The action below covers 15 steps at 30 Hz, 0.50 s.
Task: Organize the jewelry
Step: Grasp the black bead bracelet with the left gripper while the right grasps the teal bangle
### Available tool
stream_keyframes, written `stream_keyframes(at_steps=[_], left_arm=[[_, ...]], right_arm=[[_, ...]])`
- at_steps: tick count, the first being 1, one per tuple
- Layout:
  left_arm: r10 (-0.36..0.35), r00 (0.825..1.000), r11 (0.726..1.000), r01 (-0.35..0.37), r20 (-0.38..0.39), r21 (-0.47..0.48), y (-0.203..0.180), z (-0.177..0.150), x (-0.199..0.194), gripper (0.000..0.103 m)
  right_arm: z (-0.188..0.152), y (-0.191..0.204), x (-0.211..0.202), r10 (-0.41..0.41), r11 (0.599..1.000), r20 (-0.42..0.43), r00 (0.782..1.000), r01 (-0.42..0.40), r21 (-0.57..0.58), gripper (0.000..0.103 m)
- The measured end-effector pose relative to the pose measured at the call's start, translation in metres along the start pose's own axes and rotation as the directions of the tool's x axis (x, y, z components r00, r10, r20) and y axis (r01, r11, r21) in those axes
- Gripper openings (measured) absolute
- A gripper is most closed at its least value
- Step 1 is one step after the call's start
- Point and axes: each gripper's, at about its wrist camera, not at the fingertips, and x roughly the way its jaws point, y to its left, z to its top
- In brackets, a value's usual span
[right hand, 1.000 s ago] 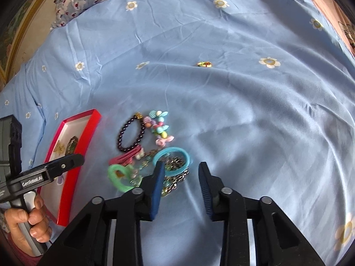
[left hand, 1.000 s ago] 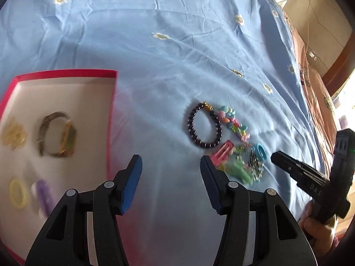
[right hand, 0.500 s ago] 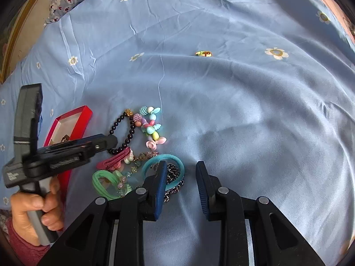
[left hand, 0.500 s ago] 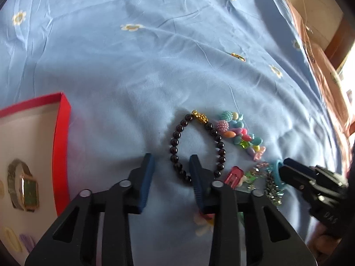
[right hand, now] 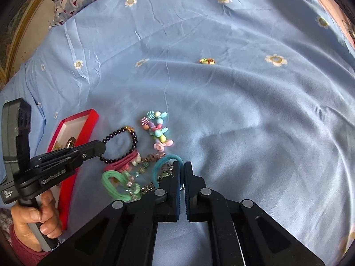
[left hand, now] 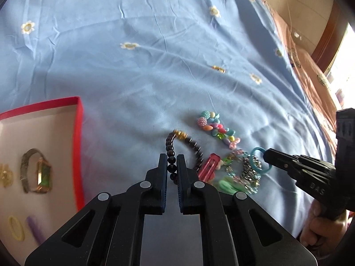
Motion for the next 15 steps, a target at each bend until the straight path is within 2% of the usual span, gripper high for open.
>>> stream_keyframes(at_steps=[15], left_arm=[[-0.014, 0.995, 0.997, 0.022, 0.103, -0.078, 0.023, -0.029, -0.077, 0.007]], right_arm=[[-0.002, 0.05, -0.024, 0.073, 0.994, 0.032, 0.997, -0.07, -0.08, 0.002]])
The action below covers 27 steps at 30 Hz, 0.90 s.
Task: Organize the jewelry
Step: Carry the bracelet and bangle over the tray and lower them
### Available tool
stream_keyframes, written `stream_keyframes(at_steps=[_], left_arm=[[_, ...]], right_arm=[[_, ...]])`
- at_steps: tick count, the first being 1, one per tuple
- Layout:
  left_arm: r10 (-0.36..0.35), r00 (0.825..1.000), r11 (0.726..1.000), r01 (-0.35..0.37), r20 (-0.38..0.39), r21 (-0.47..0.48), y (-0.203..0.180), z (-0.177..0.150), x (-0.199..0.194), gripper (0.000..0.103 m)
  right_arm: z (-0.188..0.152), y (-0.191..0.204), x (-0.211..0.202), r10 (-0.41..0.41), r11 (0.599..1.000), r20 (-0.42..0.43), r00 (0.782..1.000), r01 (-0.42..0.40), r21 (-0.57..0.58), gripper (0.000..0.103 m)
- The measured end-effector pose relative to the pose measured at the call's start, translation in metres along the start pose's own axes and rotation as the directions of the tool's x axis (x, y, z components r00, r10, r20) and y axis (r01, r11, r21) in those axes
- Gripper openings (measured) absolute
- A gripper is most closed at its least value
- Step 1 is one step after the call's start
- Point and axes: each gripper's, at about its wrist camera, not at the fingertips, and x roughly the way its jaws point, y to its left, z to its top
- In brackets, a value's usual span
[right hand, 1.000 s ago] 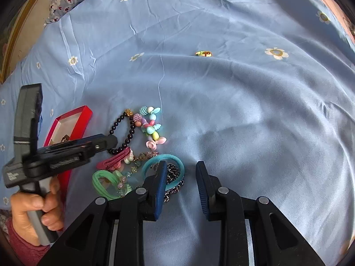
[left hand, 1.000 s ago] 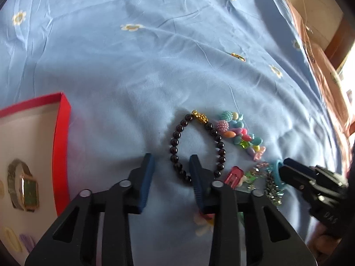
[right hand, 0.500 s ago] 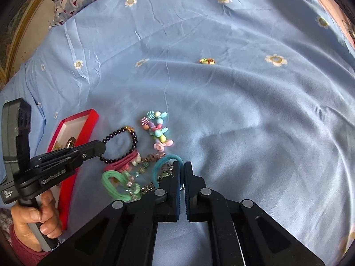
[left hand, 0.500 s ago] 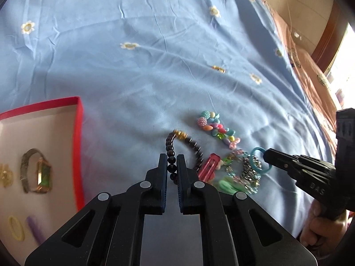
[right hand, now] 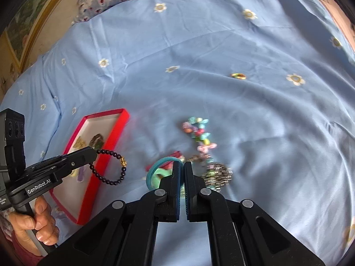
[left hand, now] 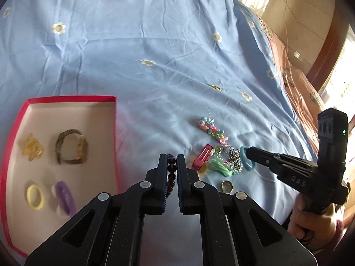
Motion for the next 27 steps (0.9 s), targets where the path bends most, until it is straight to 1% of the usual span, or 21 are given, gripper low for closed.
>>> stream_keyframes(at_steps=[13, 22, 27], left_arm=[[0.023, 0.998, 0.996, -0.018, 0.056, -0.089, 0.035, -0.02, -0.05, 0.007], [0.059, 0.994, 0.989, -0.045, 0.097, -0.141, 0.063, -0.028, -0.079, 0.007], [0.067, 0.992, 0.983, -0.046, 0.111, -0.179, 0.081, -0.031, -0.09, 0.007]], right_arm=[[-0.012, 0.053, 0.012, 0.072, 0.995, -0.042, 0.996, -0.075, -0.073, 0.002], [-0.016, 0.096, 0.028, 0.128, 0.982, -0.081, 0.988, -0.137, -0.128, 0.002], [-0.017, 0.121, 0.035, 0.155, 0.972, -0.096, 0.983, -0.17, -0.164, 0.003]])
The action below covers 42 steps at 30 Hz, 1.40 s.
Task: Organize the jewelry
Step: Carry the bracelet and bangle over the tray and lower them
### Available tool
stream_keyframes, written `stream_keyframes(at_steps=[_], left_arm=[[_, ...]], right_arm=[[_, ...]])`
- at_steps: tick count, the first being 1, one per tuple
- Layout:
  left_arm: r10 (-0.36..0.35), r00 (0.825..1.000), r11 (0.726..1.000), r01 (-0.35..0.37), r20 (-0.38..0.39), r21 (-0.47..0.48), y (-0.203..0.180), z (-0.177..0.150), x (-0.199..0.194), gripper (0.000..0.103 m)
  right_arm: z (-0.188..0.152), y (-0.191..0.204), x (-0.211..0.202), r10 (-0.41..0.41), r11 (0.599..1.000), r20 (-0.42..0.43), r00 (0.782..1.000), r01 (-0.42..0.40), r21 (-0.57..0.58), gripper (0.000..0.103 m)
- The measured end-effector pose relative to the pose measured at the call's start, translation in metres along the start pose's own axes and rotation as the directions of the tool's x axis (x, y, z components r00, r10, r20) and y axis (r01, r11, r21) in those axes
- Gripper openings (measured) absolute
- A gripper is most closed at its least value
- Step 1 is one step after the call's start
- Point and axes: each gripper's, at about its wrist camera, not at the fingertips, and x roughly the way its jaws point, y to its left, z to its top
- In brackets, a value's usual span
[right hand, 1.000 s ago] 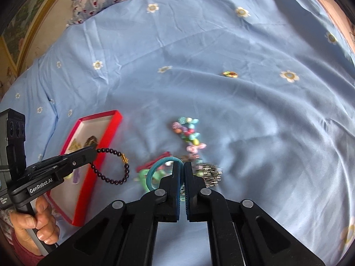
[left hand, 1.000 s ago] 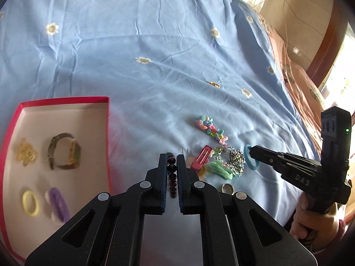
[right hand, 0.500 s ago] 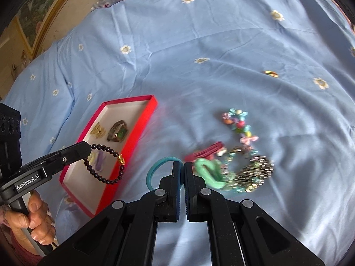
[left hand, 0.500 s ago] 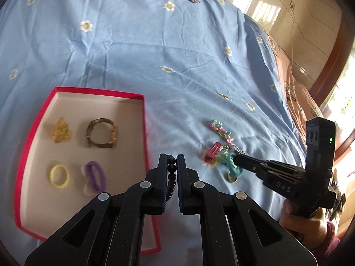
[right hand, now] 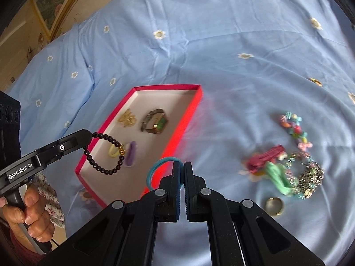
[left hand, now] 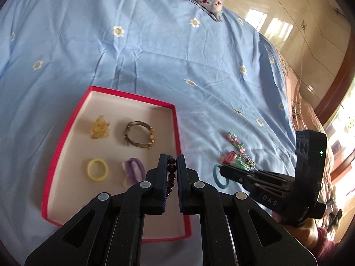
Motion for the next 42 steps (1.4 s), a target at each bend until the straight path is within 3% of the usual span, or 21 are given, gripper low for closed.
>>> stream_keyframes(at_steps=[21, 32, 42], left_arm=[[0.057, 0.997, 0.987, -0.063, -0.044, -0.145, 0.082, -0.012, 0.014, 0.007], [0.152, 0.982, 0.967, -0.171, -0.114, -0.188, 0.12, -0.027, 0.037, 0.007], [0.155, 0.978, 0.961, -0.182, -0.138, -0.209, 0.127, -0.034, 0.041, 0.008]], right_arm=[[0.006, 0.063, 0.067, 0.06, 0.992, -0.097, 0.993, -0.071, -0.107, 0.003], [0.008, 0.074, 0.103, -0.025, 0.982, -0.153, 0.988, -0.004, -0.191, 0.003], [0.007, 0.072, 0.108, -0.016, 0.982, -0.168, 0.986, -0.016, -0.188, 0.007]])
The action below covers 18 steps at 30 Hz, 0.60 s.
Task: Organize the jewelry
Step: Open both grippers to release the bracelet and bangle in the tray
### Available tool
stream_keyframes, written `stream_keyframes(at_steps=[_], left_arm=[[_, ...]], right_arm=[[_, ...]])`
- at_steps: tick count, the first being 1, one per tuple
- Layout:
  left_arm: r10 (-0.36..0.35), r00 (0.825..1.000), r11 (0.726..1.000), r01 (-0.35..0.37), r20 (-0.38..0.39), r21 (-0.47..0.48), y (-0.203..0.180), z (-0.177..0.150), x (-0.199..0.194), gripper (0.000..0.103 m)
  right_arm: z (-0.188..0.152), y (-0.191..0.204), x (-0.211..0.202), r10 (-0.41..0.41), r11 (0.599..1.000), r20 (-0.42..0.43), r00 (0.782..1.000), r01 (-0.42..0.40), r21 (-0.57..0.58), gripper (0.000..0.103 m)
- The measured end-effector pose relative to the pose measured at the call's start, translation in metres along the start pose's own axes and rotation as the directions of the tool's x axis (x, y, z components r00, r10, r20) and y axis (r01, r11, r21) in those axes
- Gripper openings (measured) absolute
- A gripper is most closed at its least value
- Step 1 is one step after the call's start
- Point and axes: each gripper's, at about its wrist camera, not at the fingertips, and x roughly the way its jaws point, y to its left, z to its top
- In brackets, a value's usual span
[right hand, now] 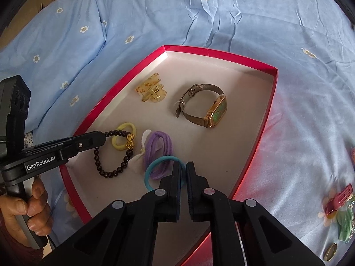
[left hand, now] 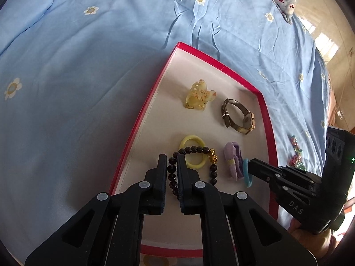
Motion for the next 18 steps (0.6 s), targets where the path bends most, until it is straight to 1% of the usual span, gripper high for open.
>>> stream_keyframes(at_steps=[1, 3, 4, 5, 6, 11, 13, 17, 18], left_arm=[[0.002, 1.0, 1.0, -0.002, 0.0, -0.001, 0.0, 0.0, -0.001, 0.01], [0.006, 1.0, 1.0, -0.006, 0.001, -0.004, 0.0, 0.0, -0.002, 0.018], [0.01, 1.0, 1.0, -0.01, 0.002, -0.007, 0.0, 0.0, -0.002, 0.025], [0.014, 1.0, 1.0, -0.014, 0.004, -0.009, 0.0, 0.0, -0.003, 0.029], [0.015, 1.0, 1.0, -0.015, 0.006, -0.011, 0.0, 0.0, -0.004, 0.029], [0.015, 1.0, 1.0, -0.015, 0.015, -0.011, -0.004, 0.0, -0.012, 0.029], [0.012, 1.0, 1.0, -0.012, 0.019, -0.007, -0.008, -0.001, -0.015, 0.029], [0.005, 1.0, 1.0, -0.005, 0.021, 0.006, -0.018, -0.004, -0.02, 0.035], [0.001, 1.0, 1.0, -0.001, 0.02, 0.01, -0.022, -0.006, -0.021, 0.035]], right_arm=[[0.0, 0.0, -0.001, 0.003, 1.0, 0.0, 1.0, -0.003, 0.003, 0.008], [0.0, 0.0, -0.001, 0.006, 1.0, 0.001, 1.0, -0.006, 0.007, 0.009], [0.0, -0.001, -0.002, 0.009, 1.0, 0.003, 1.0, -0.009, 0.01, 0.009], [0.0, 0.0, -0.003, 0.01, 1.0, 0.004, 1.0, -0.01, 0.012, 0.011], [-0.001, 0.0, -0.003, 0.014, 1.0, 0.006, 1.0, -0.014, 0.014, 0.014], [-0.005, -0.001, -0.015, 0.024, 0.999, 0.03, 0.999, -0.025, 0.029, 0.016], [-0.006, -0.003, -0.022, 0.028, 0.999, 0.043, 0.999, -0.03, 0.035, 0.02], [-0.012, -0.012, -0.043, 0.033, 0.997, 0.085, 0.996, -0.038, 0.062, 0.039], [-0.013, -0.014, -0.046, 0.03, 0.997, 0.093, 0.995, -0.037, 0.066, 0.04]])
